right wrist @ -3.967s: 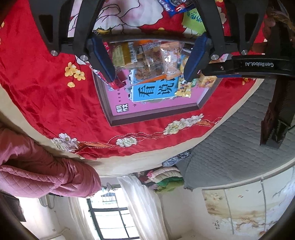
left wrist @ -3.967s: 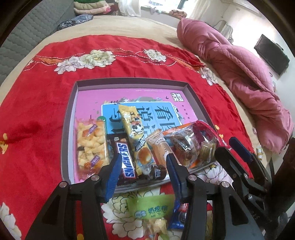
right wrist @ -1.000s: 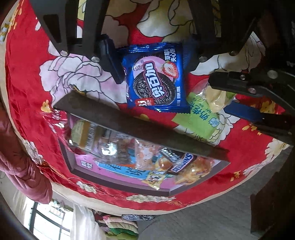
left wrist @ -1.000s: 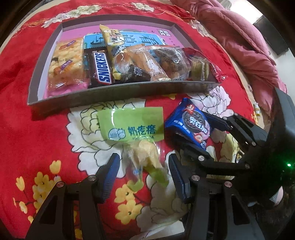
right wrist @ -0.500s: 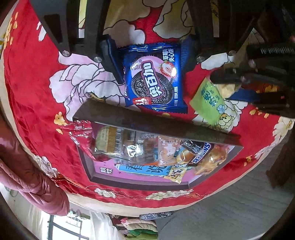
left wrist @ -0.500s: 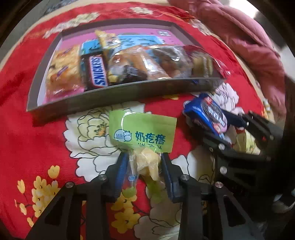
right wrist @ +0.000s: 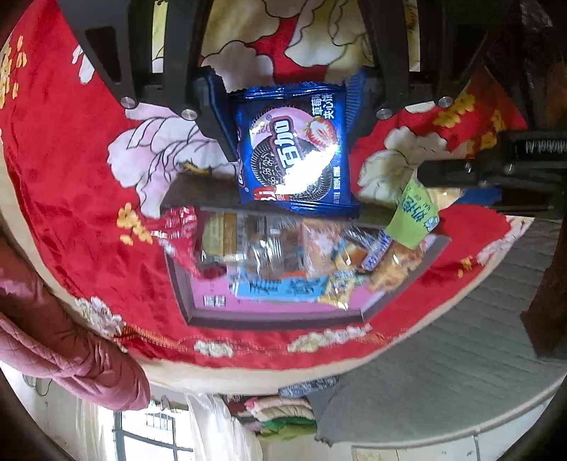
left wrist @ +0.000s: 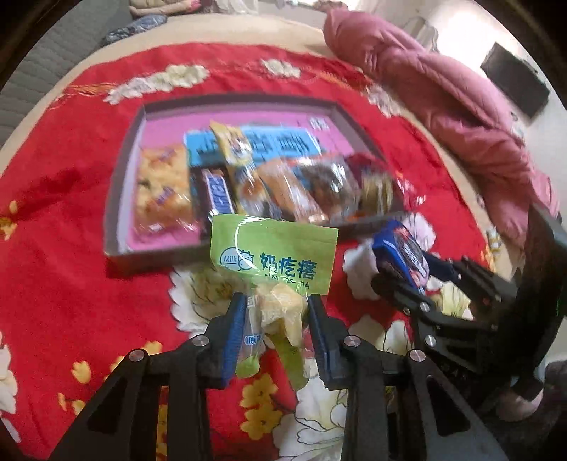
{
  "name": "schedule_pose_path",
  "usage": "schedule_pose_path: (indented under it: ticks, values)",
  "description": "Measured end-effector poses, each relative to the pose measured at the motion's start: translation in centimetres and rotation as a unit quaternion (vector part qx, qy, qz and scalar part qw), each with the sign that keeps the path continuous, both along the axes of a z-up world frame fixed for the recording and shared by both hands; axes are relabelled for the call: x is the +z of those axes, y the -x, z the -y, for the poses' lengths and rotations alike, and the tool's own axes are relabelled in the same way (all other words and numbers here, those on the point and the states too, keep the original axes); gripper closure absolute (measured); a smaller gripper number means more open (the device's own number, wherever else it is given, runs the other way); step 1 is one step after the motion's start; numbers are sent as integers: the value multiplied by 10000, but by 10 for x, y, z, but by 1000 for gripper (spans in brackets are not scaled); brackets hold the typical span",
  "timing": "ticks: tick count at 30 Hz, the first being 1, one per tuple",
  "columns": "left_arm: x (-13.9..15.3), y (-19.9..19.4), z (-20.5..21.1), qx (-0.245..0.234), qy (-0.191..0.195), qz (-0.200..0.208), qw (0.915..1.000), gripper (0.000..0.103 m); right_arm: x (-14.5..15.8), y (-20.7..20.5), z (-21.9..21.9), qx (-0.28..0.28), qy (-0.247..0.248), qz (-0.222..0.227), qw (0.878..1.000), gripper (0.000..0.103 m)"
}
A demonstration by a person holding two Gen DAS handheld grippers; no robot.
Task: Organize snacks
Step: 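Carry the green bag over the box while right gripper carries the Oreo pack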
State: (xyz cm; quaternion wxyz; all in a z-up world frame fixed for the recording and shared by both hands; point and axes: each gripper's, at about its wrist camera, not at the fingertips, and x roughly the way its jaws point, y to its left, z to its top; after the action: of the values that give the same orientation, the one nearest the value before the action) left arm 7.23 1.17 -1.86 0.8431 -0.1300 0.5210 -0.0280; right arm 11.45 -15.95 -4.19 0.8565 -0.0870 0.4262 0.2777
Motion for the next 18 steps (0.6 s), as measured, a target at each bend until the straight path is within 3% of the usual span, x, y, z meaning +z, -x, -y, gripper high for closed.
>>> schedule_pose_path:
  ticks: [8,18]
  values:
    - [17,-8,-21,288,35,212,9994,67,23,-5,-6,-165,-283,354,9988,50]
    - [30,-29,-39,571,45,430,9974,67,36,-19,-21,-311,-521,467,9971,50]
